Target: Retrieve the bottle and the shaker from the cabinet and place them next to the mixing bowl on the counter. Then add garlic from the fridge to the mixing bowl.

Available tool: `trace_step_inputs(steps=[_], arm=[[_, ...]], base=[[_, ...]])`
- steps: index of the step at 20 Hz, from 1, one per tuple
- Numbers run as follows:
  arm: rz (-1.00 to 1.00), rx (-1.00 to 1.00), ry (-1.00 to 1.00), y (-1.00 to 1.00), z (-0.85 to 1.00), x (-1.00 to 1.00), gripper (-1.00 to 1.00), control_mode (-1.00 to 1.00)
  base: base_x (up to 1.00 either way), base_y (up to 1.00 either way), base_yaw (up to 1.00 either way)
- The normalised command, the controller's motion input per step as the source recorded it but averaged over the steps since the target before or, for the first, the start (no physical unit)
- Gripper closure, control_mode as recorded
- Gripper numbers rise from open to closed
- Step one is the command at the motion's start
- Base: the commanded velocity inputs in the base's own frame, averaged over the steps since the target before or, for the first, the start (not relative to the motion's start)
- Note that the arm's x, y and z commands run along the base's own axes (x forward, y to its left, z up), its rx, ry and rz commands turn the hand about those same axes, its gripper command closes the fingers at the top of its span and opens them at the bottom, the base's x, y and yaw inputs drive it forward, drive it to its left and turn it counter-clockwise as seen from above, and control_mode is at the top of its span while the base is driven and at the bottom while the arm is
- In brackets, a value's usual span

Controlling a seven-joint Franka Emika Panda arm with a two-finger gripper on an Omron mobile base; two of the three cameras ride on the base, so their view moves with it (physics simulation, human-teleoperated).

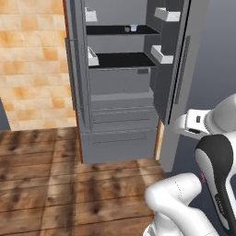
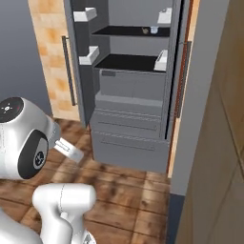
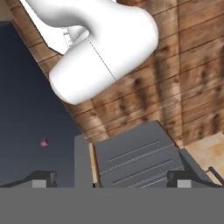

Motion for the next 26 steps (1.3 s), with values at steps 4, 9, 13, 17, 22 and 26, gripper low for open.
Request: trace_step_inputs(steps=[4, 9, 13, 17, 22, 26], arm=[[0.00, 0.00, 0.00, 0.00, 0.00, 0.00, -1.00, 1.00], [0.00, 0.00, 0.00, 0.00, 0.00, 0.00, -1.00, 1.00], [0.00, 0.00, 0.00, 0.00, 0.00, 0.00, -1.00, 1.00], [0.00, 0.00, 0.00, 0.00, 0.00, 0.00, -1.00, 1.00], [0.00, 0.00, 0.00, 0.00, 0.00, 0.00, -1.00, 1.00], [0.00, 0.00, 0.00, 0.00, 0.00, 0.00, -1.00, 1.00]], base=[[0.54, -0.18, -0.06], [0.62, -0.07, -0.07], [0.67, -0.09, -0.06], [0.74, -0.05, -0.06], [0.68, -0.02, -0.05], [0.61, -0.01, -0.06]])
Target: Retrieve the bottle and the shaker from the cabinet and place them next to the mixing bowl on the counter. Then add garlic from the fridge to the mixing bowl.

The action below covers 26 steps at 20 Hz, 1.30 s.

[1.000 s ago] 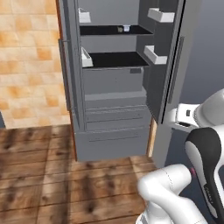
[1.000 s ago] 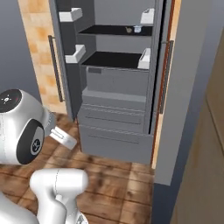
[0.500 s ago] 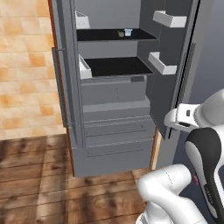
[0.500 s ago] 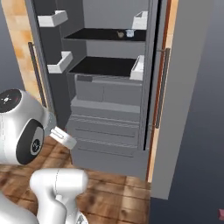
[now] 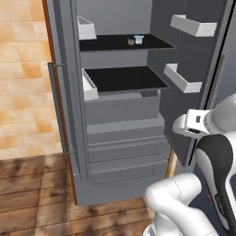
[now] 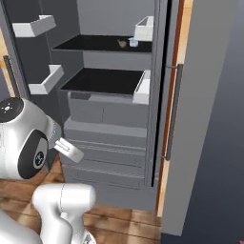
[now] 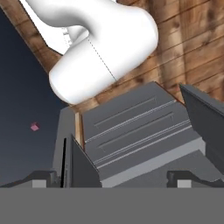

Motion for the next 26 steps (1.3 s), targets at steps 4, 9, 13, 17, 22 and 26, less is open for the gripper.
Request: trace_step_inputs(steps=[4, 9, 13, 17, 22, 26], arm=[[0.00, 0.00, 0.00, 0.00, 0.00, 0.00, -1.00, 1.00], [0.00, 0.00, 0.00, 0.00, 0.00, 0.00, -1.00, 1.00], [0.00, 0.00, 0.00, 0.00, 0.00, 0.00, -1.00, 1.00], [0.00, 0.00, 0.00, 0.00, 0.00, 0.00, -1.00, 1.00], [0.00, 0.00, 0.00, 0.00, 0.00, 0.00, -1.00, 1.00], [0.00, 0.00, 0.00, 0.00, 0.00, 0.00, -1.00, 1.00]], base=[[0.50, 0.00, -0.10], [0.54, 0.00, -0.11], [0.58, 0.04, -0.12], [0.52, 0.19, -0.13], [0.52, 0.25, -0.13], [0.50, 0.42, -0.16]])
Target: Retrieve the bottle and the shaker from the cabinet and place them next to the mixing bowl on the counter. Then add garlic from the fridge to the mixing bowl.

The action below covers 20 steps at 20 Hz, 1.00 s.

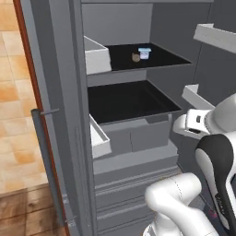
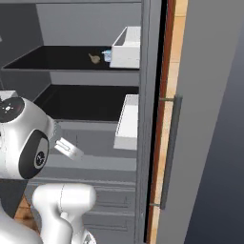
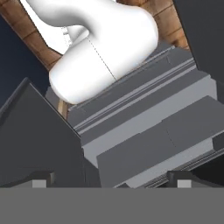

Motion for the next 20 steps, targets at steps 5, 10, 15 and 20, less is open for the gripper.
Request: trace_step_inputs(steps=[5, 10, 15, 20], arm=[[0.00, 0.00, 0.00, 0.00, 0.00, 0.00, -1.00, 1.00], [0.00, 0.00, 0.00, 0.00, 0.00, 0.00, -1.00, 1.00], [0.00, 0.00, 0.00, 0.00, 0.00, 0.00, -1.00, 1.00], [0.00, 0.00, 0.00, 0.00, 0.00, 0.00, -1.00, 1.00]], base=[[0.45, 0.35, -0.16], [0.41, 0.16, -0.16], [0.20, 0.15, -0.19], [0.00, 0.19, -0.20]])
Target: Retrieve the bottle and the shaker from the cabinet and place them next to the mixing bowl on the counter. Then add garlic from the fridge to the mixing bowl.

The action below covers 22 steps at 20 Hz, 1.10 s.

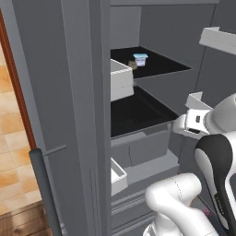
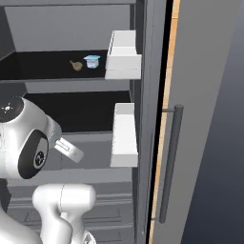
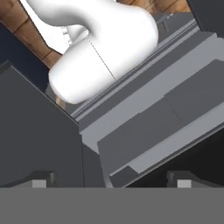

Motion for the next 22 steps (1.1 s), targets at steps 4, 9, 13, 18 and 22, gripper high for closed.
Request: trace_step_inputs(steps=[4, 9, 13, 18, 22], arm=[[-0.07, -0.03, 0.00, 0.15, 0.02, 0.00, -1.00, -1.00], [-0.02, -0.05, -0.07, 0.27, 0.35, -0.05, -1.00, -1.00], [0.00, -0.07, -0.17, 0.27, 0.62, -0.22, -1.00, -1.00], [0.11, -0.01, -0.07, -0.01, 0.52, -0.20, -1.00, -1.00], [0.16, 0.01, -0.02, -0.08, 0.34, -0.21, -1.00, -1.00]], base=[[0.00, 0.10, -0.09], [0.00, 0.00, 0.00], [0.00, 0.00, 0.00], [0.00, 0.00, 0.00], [0.00, 0.00, 0.00]])
